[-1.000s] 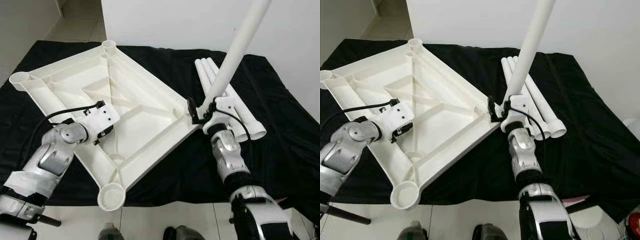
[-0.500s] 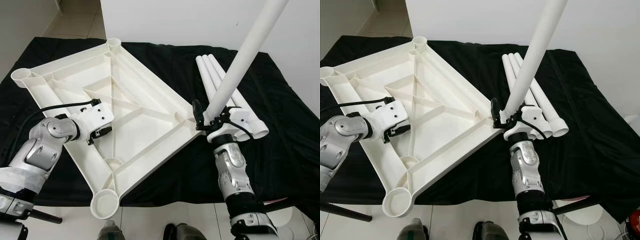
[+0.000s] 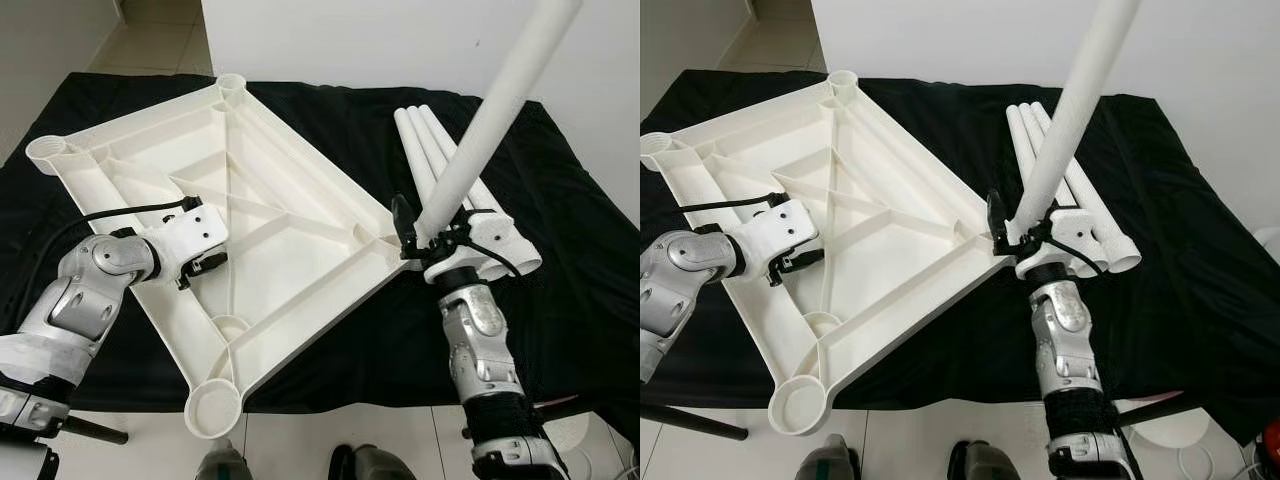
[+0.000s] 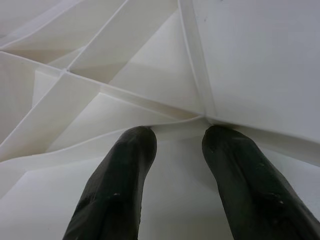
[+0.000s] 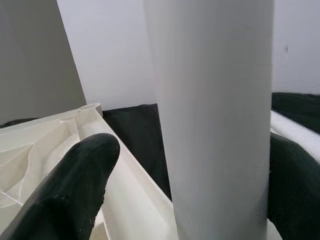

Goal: Building children table

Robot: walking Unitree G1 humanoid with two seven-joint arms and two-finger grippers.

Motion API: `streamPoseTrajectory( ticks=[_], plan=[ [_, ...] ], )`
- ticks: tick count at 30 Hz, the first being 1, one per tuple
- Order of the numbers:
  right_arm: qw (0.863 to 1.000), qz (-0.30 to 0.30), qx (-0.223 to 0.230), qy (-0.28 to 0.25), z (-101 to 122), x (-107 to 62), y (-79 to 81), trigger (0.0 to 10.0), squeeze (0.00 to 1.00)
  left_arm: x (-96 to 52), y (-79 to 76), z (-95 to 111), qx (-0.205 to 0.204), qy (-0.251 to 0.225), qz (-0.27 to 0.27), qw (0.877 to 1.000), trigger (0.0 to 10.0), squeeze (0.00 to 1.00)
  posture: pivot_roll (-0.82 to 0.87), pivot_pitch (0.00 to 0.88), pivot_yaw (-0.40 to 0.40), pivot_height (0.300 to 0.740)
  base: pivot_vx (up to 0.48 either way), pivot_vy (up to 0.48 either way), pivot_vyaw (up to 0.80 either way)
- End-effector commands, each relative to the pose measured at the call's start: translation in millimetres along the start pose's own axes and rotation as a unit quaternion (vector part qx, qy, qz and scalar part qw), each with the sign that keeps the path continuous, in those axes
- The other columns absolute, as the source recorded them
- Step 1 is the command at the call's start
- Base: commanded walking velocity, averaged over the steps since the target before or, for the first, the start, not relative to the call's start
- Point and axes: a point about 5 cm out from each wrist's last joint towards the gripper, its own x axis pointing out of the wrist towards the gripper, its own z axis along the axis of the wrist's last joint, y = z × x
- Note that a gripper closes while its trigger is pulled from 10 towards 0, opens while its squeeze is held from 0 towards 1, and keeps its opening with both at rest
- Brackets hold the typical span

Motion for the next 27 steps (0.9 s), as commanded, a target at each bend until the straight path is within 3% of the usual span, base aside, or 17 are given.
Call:
streamPoseTrajectory(
  ticks=[1, 4, 7, 10, 14, 16, 25, 27],
  plan=[
    [1.0, 0.011, -0.011, -0.014, 6.5, 0.5, 5.6, 10.0, 0.0, 0.5, -2.0, 17.9, 0.021, -0.05, -0.001, 0.999, 10.0, 0.0, 0.11, 0.061, -0.04, 0.74, 0.0, 0.0, 0.0],
    [0.991, -0.044, -0.115, -0.044, 16.0, -11.4, -6.2, 10.0, 0.0, 1.5, -6.0, 17.5, 0.016, -0.053, -0.004, 0.998, 10.0, 0.0, 0.11, 0.055, -0.037, 0.74, 0.0, 0.0, 0.0],
    [0.994, -0.055, -0.085, -0.037, 13.1, -16.2, -2.7, 10.0, 0.0, 2.6, -7.3, 17.3, 0.016, -0.053, -0.006, 0.998, 10.0, 0.0, 0.1, 0.049, -0.032, 0.74, 0.0, 0.0, 0.0],
    [0.999, -0.032, -0.037, -0.016, 6.9, -21.2, 14.0, 10.0, 0.0, 5.1, -8.3, 19.4, 0.018, -0.056, -0.013, 0.998, 10.0, 0.0, 0.09, 0.041, -0.025, 0.74, 0.0, 0.0, 0.0],
    [0.999, -0.029, -0.028, -0.011, 6.0, -22.8, 17.0, 10.0, 0.0, 5.6, -8.5, 19.7, 0.019, -0.057, -0.015, 0.998, 10.0, 0.0, 0.09, 0.038, -0.024, 0.74, 0.0, 0.0, 0.0],
    [1.0, -0.019, 0.0, 0.008, 2.8, -29.6, 22.8, 10.0, 0.0, 5.6, -8.1, 18.7, 0.023, -0.056, -0.018, 0.998, 10.0, 0.0, 0.09, 0.034, -0.022, 0.74, 0.0, 0.0, 0.0],
    [0.999, 0.008, 0.01, 0.036, -2.5, -43.0, 26.2, 10.0, 0.0, 2.2, -3.2, 13.0, 0.034, -0.045, -0.011, 0.998, 10.0, 0.0, 0.09, 0.03, -0.02, 0.74, 0.0, 0.0, 0.0],
    [0.999, 0.011, 0.012, 0.044, -3.3, -47.6, 24.0, 10.0, 0.0, -1.4, 5.5, 8.6, 0.036, -0.037, 0.01, 0.999, 10.0, 0.0, 0.08, 0.031, -0.017, 0.74, 0.0, 0.0, 0.0]
  ],
)
